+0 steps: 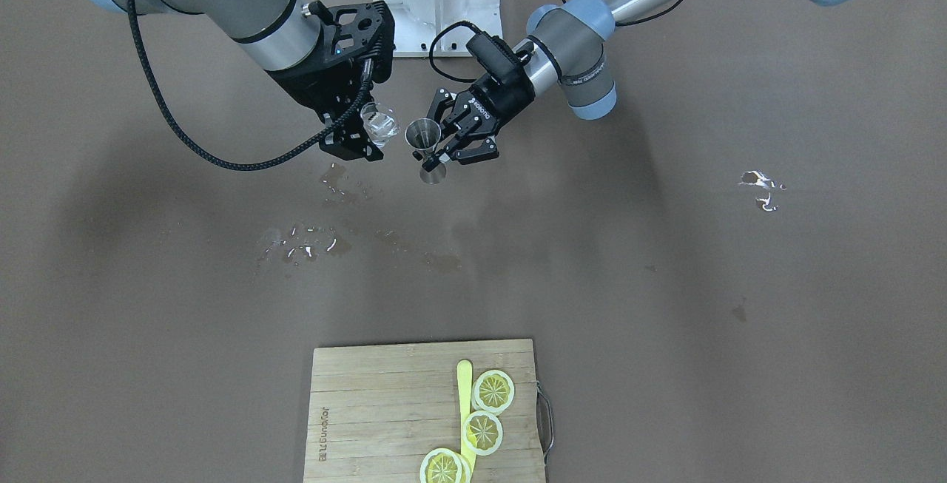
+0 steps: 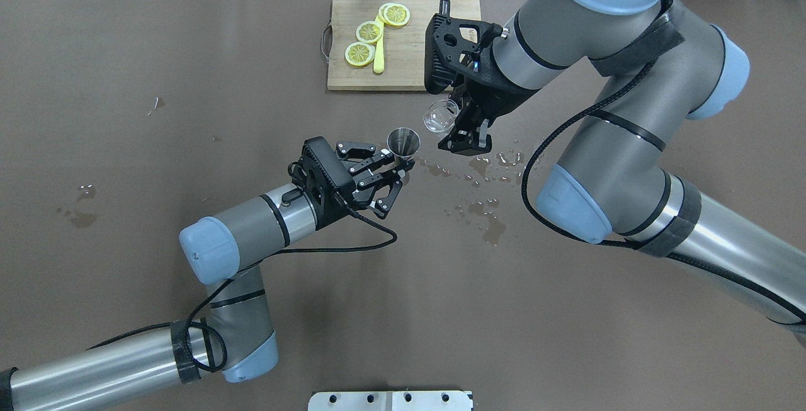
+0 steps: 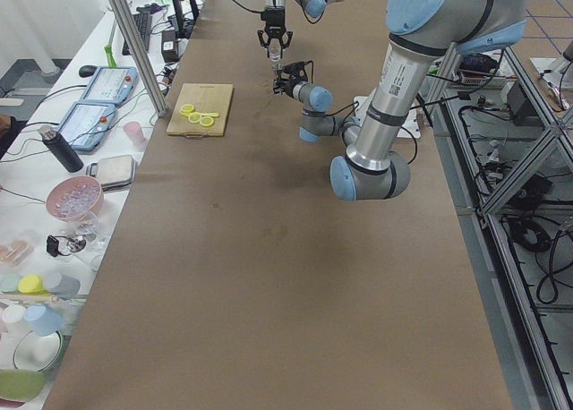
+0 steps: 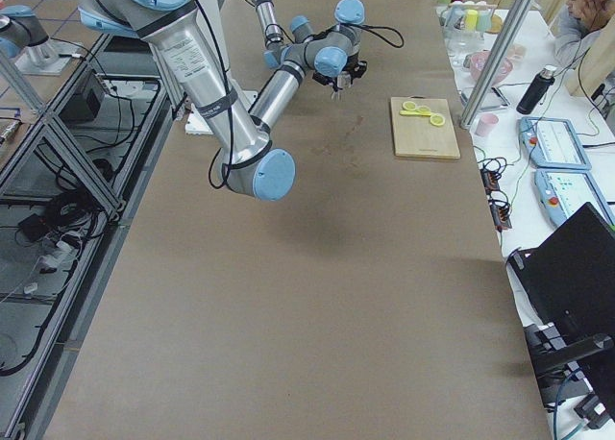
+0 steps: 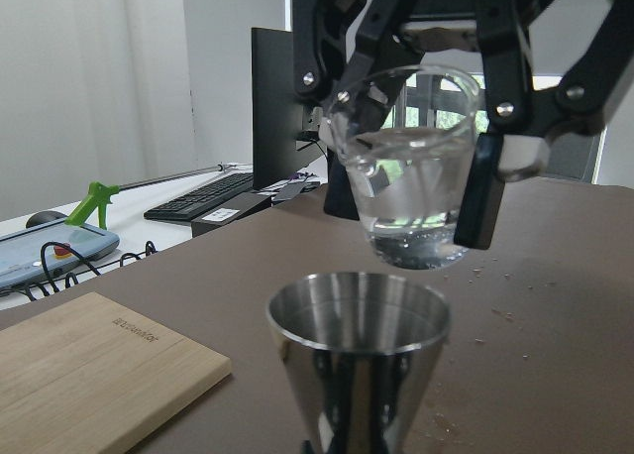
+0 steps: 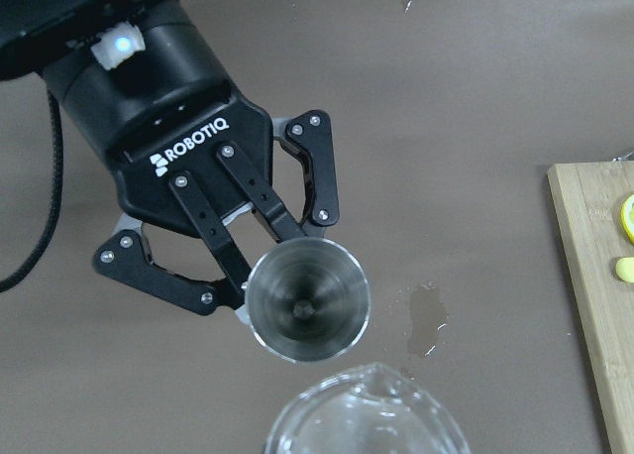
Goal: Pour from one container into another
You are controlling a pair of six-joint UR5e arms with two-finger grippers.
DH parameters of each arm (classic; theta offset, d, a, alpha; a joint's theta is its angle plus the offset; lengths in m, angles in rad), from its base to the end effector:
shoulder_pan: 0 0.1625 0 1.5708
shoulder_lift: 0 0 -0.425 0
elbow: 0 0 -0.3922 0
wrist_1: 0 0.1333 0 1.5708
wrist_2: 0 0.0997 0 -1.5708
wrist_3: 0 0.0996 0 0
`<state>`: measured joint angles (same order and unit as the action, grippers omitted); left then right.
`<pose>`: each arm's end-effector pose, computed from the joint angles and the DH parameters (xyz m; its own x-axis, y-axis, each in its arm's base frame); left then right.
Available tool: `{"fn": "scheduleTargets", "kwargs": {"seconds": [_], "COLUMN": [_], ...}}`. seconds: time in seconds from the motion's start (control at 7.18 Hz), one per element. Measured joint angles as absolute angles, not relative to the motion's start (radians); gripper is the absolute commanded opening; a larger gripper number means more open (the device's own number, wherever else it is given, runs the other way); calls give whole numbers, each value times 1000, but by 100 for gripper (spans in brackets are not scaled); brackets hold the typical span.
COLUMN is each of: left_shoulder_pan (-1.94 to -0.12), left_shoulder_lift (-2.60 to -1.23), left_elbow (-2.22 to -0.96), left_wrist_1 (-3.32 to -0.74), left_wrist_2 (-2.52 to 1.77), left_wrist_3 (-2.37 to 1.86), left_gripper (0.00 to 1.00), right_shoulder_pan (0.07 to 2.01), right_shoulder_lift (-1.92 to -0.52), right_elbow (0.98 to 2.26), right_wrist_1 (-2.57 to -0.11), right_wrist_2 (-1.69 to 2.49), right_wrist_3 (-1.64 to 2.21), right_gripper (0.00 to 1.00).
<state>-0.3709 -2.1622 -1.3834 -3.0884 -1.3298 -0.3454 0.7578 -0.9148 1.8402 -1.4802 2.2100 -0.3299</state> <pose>0.5527 -0.3835 0.2343 0.4193 0.8173 -0.3951 0.4913 0.1617 0.8559 -0.3964 -0.4768 0.1433 0.0495 -0.9985 0.0219 0.4214 0.0408 0.9060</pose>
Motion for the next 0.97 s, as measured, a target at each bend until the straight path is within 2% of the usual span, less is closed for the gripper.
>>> {"fn": "scheduleTargets", "kwargs": {"seconds": [0.97], "left_shoulder_pan": [-368], "left_shoulder_lift": [-2164], "left_elbow": [-1382], "left_wrist_1": [-3082], "left_wrist_2": [-1328], "left_wrist_3": [-345], "left_gripper": [0], "right_shoulder_pan": [748], "right_shoulder_lift": [-868], "right_elbow": [1865], "right_wrist_1": [-1610], "right_wrist_2": [2181], "right_wrist_3": [-330], "right_gripper": [0]}}
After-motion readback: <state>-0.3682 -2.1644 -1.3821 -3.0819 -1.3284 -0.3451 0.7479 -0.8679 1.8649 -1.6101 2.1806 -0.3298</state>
